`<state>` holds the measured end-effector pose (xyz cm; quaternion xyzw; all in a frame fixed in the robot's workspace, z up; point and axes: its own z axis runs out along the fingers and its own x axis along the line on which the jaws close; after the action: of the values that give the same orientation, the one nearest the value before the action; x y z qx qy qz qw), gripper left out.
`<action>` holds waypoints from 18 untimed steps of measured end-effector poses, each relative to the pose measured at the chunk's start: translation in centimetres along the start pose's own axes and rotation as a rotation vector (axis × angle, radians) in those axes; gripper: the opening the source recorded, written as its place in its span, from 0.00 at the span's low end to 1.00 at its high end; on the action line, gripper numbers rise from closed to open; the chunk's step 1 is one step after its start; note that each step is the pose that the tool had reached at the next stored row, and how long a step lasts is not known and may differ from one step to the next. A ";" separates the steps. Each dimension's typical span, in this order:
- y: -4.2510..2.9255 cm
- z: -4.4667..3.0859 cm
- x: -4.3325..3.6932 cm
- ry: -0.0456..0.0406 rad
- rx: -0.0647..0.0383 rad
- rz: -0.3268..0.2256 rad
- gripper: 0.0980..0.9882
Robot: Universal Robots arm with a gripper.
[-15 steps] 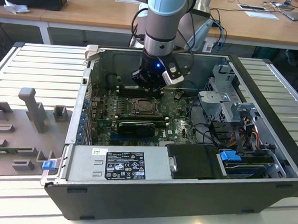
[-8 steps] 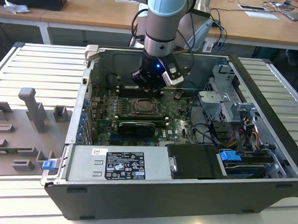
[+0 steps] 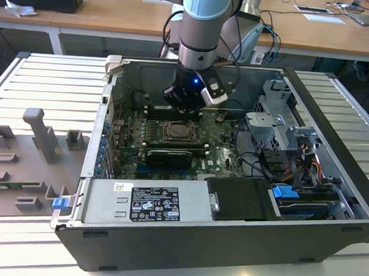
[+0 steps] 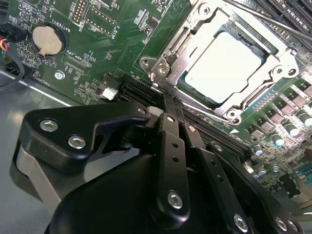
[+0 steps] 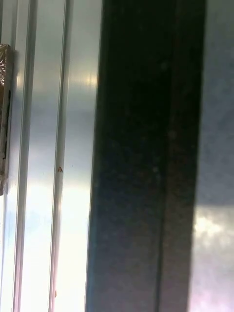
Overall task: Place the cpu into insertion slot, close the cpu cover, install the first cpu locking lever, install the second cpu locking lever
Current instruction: 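Install the first cpu locking lever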
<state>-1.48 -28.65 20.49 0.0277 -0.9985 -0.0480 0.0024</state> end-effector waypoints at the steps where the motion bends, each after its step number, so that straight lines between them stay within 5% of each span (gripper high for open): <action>1: 0.00 -0.02 0.00 0.0000 0.000 0.000 0.01; 18: -0.04 0.33 -0.07 0.0012 0.019 0.000 0.01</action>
<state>-1.41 -28.66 20.15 0.0277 -0.9989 -0.0385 0.0028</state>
